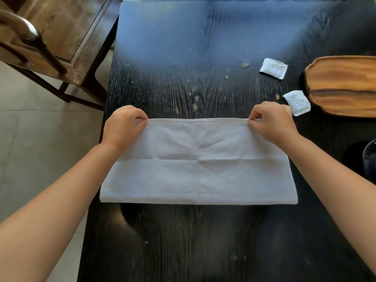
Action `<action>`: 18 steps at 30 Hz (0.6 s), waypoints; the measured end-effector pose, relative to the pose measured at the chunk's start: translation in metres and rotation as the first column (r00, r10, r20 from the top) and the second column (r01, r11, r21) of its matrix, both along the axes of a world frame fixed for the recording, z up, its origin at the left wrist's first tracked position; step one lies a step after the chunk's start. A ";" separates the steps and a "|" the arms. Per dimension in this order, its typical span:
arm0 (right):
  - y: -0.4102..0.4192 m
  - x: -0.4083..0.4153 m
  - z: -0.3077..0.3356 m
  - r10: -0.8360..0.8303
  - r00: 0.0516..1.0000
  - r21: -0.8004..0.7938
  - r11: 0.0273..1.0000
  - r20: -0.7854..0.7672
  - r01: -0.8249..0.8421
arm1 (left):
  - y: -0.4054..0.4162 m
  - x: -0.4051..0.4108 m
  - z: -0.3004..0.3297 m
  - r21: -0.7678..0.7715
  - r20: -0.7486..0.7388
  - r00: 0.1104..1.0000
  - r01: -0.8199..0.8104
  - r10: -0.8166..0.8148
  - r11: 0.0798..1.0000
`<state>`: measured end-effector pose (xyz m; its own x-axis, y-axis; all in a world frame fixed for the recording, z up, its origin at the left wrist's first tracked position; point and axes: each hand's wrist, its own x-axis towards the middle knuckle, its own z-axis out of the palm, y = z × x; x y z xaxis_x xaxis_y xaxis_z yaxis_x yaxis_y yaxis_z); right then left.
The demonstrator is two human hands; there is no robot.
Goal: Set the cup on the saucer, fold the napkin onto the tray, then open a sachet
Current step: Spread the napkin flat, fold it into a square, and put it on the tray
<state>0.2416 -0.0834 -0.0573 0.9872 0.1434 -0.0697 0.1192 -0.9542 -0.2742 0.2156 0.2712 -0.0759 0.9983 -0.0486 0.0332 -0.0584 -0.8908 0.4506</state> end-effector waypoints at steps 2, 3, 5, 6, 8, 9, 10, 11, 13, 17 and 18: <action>0.001 0.001 0.000 -0.016 1.000 0.008 1.000 -0.002 0.016 | 0.000 0.001 0.000 0.007 -0.019 0.999 -0.035 0.035 0.999; 0.002 0.001 0.000 -0.022 1.000 0.009 1.000 -0.004 0.022 | -0.001 0.002 0.000 0.012 -0.028 0.999 -0.042 0.042 0.999; 0.002 -0.001 0.001 -0.023 1.000 -0.020 1.000 -0.021 0.023 | -0.001 0.001 0.001 0.028 -0.041 0.999 -0.032 0.033 0.999; 0.002 -0.003 0.002 -0.022 0.999 -0.034 0.999 -0.034 0.020 | -0.001 -0.001 0.002 0.038 -0.047 0.999 -0.017 0.018 0.999; 0.000 -0.014 0.005 -0.022 0.997 -0.043 0.999 -0.070 0.019 | -0.004 -0.012 0.003 0.041 -0.058 0.998 0.024 -0.022 0.999; -0.002 -0.022 0.007 -0.025 0.995 -0.046 0.999 -0.094 0.021 | -0.005 -0.020 0.004 0.034 -0.060 0.997 0.047 -0.045 0.998; -0.005 -0.032 0.010 -0.027 0.993 -0.052 0.998 -0.119 0.021 | -0.007 -0.030 0.004 0.025 -0.062 0.996 0.070 -0.069 0.997; -0.008 -0.044 0.012 -0.031 0.989 -0.062 0.998 -0.147 0.022 | -0.009 -0.042 0.004 0.017 -0.065 0.993 0.096 -0.095 0.995; -0.018 -0.072 0.016 -0.043 0.980 -0.080 0.996 -0.196 0.027 | -0.013 -0.068 0.002 0.015 -0.068 0.987 0.145 -0.144 0.989; -0.035 -0.133 0.022 -0.049 0.967 -0.093 0.995 -0.252 0.026 | -0.024 -0.122 0.001 0.008 -0.062 0.984 0.166 -0.166 0.986; -0.038 -0.145 0.021 -0.052 0.967 -0.089 0.996 -0.248 0.031 | -0.029 -0.133 0.001 0.002 -0.038 0.987 0.155 -0.155 0.988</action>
<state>0.0961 -0.1209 -0.0358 0.9420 0.0855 -0.3244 0.0169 -0.9778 -0.2087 0.0822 0.2423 -0.0746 0.9792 -0.2026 -0.0050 -0.1787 -0.8746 0.4508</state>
